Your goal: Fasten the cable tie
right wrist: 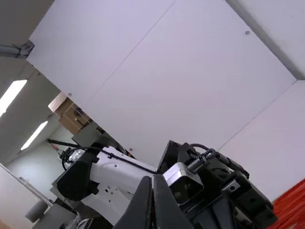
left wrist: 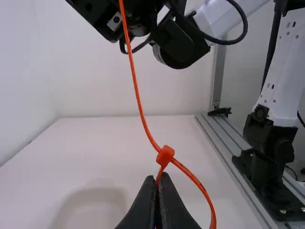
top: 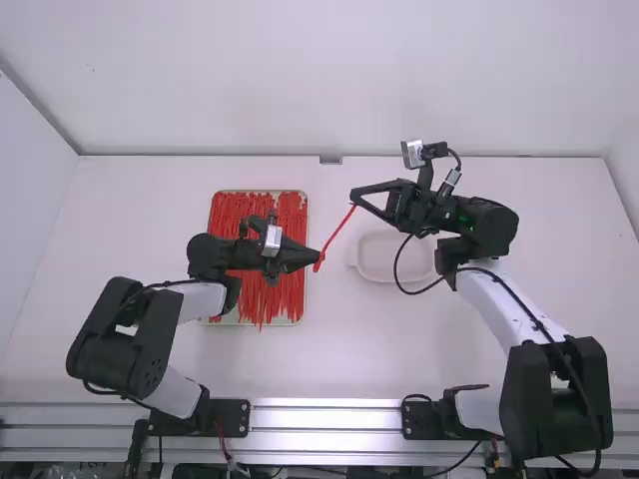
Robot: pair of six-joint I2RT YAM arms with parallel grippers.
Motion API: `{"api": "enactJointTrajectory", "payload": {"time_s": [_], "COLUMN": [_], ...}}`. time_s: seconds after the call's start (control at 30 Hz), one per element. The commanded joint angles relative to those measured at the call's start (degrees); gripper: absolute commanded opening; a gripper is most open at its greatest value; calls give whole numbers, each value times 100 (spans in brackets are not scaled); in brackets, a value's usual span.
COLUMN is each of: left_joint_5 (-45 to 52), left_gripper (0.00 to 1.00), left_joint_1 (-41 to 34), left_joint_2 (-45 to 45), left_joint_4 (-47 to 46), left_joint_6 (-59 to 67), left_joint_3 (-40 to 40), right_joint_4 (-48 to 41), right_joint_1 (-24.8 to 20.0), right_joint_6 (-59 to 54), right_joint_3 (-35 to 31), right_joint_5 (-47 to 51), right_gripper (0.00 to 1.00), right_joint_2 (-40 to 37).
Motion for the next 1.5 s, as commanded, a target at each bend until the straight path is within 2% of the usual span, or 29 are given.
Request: {"api": "enactJointTrajectory", "payload": {"time_s": [0.0,0.57,0.67,0.73,0.8,0.97,1.03,1.07,1.1,1.3,1.47], "left_joint_5": [431,411,411,413,411,428,420,428,437,627,881], "left_gripper": [1,1,1,1,1,2,1,2,1,1,1], "left_joint_1": [0,0,0,20,164,374,490,501,553,579,564], "left_joint_2": [96,96,96,96,96,96,96,96,96,96,96], "left_joint_4": [-68,-66,-66,-55,-63,-63,-57,-57,-57,-57,-57], "left_joint_6": [-7,-4,-2,-4,-7,-50,-254,-293,-452,-1117,-1609], "left_joint_3": [-177,-177,-177,-177,-162,-70,116,151,297,994,1725], "right_joint_4": [144,398,396,367,356,358,356,356,354,-94,-1298], "right_joint_1": [-129,-160,-162,-162,-214,-369,-463,-472,-494,-341,-238], "right_joint_6": [103,76,-83,-109,-118,-120,-118,-120,-118,-450,-1449], "right_joint_3": [197,197,197,197,195,195,195,195,195,184,50], "right_joint_5": [525,540,514,468,304,-79,-299,-332,-455,-804,-658], "right_gripper": [0,0,33,45,64,69,81,84,98,98,98], "right_joint_2": [-203,-203,-203,-201,-201,-201,-201,-201,-201,-201,-201]}}
